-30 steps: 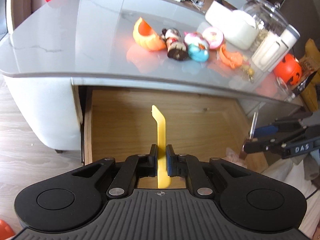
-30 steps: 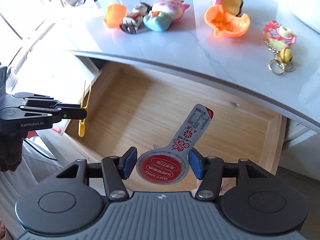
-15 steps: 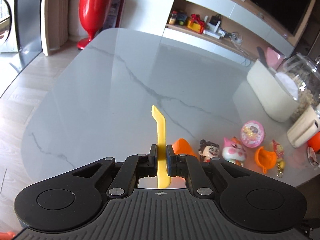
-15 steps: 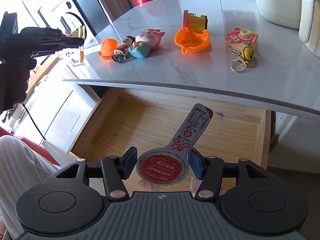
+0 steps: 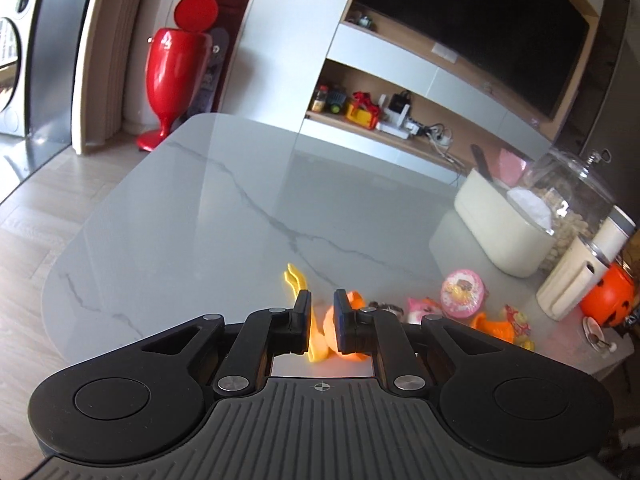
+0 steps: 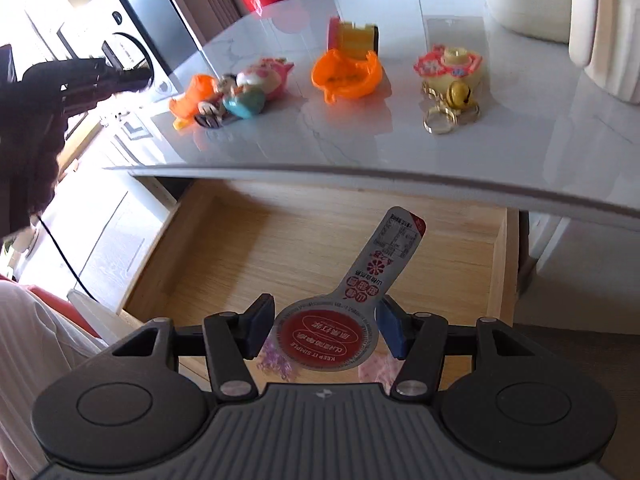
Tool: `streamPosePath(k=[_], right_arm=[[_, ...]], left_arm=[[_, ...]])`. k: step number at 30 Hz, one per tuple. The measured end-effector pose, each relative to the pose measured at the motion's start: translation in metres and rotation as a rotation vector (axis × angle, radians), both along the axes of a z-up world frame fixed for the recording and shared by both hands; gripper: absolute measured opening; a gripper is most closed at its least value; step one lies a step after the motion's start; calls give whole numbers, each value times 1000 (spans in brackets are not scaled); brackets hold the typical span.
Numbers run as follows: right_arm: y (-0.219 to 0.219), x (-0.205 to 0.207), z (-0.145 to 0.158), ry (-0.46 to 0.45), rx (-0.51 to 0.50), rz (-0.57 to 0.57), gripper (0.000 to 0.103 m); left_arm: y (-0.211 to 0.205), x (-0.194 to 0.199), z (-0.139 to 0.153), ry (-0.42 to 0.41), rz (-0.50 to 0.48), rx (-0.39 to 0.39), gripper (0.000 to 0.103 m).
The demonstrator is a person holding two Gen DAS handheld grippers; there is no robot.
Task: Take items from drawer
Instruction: 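Place the stick on the counter with the left tool while the right tool places the tag beside the toys, then move both tools down into the drawer toward the pink cloth and purple snowflake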
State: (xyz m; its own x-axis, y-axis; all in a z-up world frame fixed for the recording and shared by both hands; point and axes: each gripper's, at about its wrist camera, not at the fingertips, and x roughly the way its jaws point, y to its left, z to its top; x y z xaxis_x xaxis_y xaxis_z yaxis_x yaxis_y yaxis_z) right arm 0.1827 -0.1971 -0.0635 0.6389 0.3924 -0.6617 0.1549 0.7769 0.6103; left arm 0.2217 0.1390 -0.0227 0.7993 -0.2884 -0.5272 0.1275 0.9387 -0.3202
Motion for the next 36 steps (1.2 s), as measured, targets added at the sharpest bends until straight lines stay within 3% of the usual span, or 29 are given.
streamPosePath(k=[4, 7, 11, 15, 18, 20, 26, 31, 36], right_arm=[[-7, 11, 38, -102, -36, -23, 56], [-12, 39, 49, -89, -17, -47, 56], [-6, 81, 51, -78, 0, -43, 56], [3, 124, 53, -82, -60, -57, 56], [3, 138, 60, -97, -138, -64, 63], [2, 133, 67, -122, -172, -62, 76], [-15, 87, 75, -139, -196, -49, 81], [-39, 36, 48, -62, -138, -76, 84], [-74, -2, 9, 15, -96, -197, 89]], left_arm=[[8, -23, -32, 62, -69, -77, 13], [9, -22, -46, 134, -79, -101, 13], [8, -27, -48, 135, -132, -127, 13], [3, -30, -57, 185, -181, -79, 13], [-8, -39, -63, 198, -231, 42, 13], [-13, -46, -69, 208, -277, 98, 13], [-32, -56, -77, 234, -408, 141, 13], [-70, -55, -71, 256, -567, 152, 13], [-143, -48, -80, 406, -785, 174, 13]])
